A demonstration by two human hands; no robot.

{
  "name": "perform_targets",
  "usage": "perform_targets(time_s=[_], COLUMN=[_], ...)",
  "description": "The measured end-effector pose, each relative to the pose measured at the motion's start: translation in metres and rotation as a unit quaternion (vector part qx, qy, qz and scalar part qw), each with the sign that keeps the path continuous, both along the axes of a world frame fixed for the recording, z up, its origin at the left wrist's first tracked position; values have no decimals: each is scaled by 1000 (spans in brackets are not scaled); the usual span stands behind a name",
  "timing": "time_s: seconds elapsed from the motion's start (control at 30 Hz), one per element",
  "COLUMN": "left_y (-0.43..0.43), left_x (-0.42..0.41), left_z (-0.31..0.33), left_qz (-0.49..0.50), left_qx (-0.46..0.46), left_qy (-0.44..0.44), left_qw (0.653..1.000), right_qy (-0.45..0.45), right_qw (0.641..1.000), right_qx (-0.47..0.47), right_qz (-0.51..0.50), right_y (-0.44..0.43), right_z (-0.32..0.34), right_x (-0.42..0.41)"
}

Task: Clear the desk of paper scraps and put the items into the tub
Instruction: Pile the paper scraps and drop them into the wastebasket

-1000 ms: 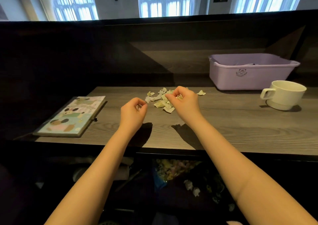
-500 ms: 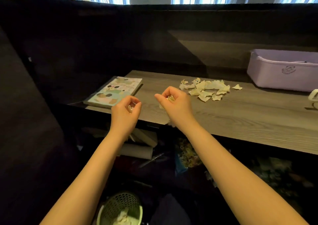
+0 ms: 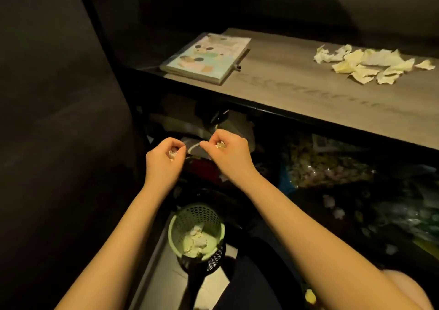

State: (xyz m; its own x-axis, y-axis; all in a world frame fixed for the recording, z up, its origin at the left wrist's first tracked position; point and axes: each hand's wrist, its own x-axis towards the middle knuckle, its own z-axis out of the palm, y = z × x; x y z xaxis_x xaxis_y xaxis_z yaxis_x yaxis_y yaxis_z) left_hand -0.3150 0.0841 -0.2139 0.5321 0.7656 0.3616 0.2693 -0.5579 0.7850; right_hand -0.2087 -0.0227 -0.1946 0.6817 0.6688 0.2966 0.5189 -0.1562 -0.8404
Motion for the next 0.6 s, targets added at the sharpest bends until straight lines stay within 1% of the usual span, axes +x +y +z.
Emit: perform_targets(time_s=[0.2,0.37,0.5,0.6], left_y=[11,23,36,43], left_x=[-20,-21,-12,-2], left_z=[-62,-112,-155,-190], left_qz=[12,-2,-35,-86], left_qx=[-47,-52,-45,-33], left_qy=[68,178,283,387], left_qw=[996,983,958,917], right_qy=[55,91,93,87], right_qw=[994,975,961,957], right_qx=[-93,-196,-248,-266], right_qz=[16,47,75,79], right_y=[14,29,39,45], right_z=[-80,-139,-176,-194], right_x=[-5,0,6,10])
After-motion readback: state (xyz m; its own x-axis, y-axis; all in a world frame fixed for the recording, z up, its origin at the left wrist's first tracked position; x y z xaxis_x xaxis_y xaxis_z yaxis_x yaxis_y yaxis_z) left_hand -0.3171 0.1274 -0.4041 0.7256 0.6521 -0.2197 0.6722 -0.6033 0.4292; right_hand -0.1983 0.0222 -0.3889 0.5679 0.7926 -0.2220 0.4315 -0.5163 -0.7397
